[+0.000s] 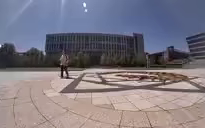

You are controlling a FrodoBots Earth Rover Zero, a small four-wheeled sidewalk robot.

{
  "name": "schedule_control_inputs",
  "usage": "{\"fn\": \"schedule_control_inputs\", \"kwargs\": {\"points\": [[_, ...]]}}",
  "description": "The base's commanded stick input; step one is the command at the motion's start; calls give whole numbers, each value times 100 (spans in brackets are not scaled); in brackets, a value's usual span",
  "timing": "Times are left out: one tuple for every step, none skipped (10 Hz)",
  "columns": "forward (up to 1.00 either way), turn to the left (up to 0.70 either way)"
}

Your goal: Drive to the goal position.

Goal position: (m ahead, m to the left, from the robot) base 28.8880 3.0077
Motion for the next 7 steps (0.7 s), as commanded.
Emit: {"fn": "schedule_control_inputs", "kwargs": {"points": [[50,0],[49,0],[49,0],[49,0],[49,0],[49,0],[49,0]]}}
